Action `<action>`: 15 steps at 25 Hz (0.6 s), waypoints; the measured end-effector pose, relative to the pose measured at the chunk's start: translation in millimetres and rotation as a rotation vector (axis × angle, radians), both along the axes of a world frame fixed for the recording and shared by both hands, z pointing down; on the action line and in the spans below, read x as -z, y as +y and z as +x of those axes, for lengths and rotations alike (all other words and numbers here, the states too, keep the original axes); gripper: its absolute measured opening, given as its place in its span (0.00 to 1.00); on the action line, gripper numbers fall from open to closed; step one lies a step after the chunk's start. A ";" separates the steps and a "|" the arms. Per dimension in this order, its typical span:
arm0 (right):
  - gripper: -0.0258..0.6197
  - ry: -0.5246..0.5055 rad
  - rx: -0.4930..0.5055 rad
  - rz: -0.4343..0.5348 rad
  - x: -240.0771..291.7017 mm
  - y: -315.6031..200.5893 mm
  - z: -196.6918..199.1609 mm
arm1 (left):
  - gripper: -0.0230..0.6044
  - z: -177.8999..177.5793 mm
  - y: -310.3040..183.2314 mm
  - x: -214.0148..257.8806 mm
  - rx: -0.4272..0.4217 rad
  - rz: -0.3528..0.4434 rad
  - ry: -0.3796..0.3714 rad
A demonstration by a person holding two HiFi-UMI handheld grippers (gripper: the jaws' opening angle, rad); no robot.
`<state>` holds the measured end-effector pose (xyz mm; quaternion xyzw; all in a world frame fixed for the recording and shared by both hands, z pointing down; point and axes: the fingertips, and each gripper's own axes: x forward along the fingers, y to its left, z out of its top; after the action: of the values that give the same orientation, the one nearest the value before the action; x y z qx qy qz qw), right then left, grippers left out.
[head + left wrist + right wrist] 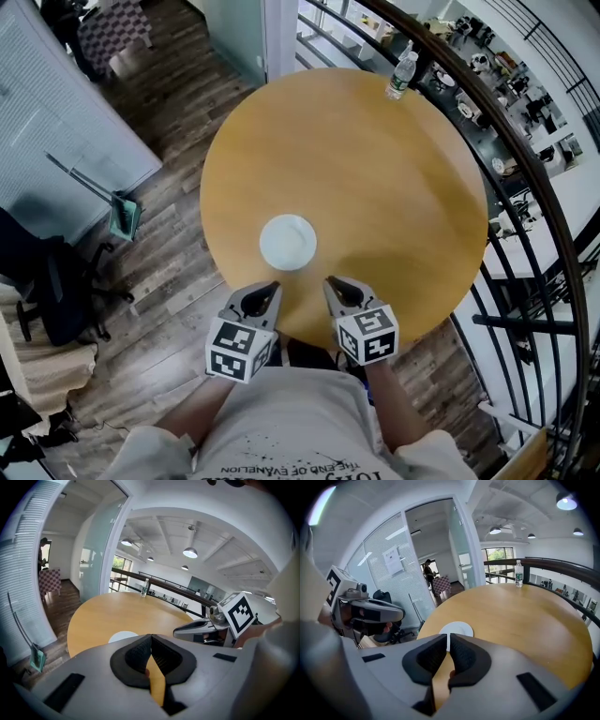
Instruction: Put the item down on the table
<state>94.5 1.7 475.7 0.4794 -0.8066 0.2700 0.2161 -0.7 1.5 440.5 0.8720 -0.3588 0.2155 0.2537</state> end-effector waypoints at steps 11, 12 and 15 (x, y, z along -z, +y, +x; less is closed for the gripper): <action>0.08 -0.020 -0.021 0.018 21.7 7.1 22.4 | 0.07 1.2 5.5 15.2 0.018 0.031 -0.004; 0.08 -0.020 -0.022 0.017 23.1 7.0 22.3 | 0.07 0.5 7.0 15.7 0.019 0.031 -0.005; 0.08 -0.021 -0.018 0.019 27.1 6.6 20.1 | 0.07 -1.8 10.7 16.7 0.019 0.031 -0.011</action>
<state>114.6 8.3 448.6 0.4856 -0.8071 0.2692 0.2007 -2.6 12.2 423.8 0.8713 -0.3717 0.2122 0.2401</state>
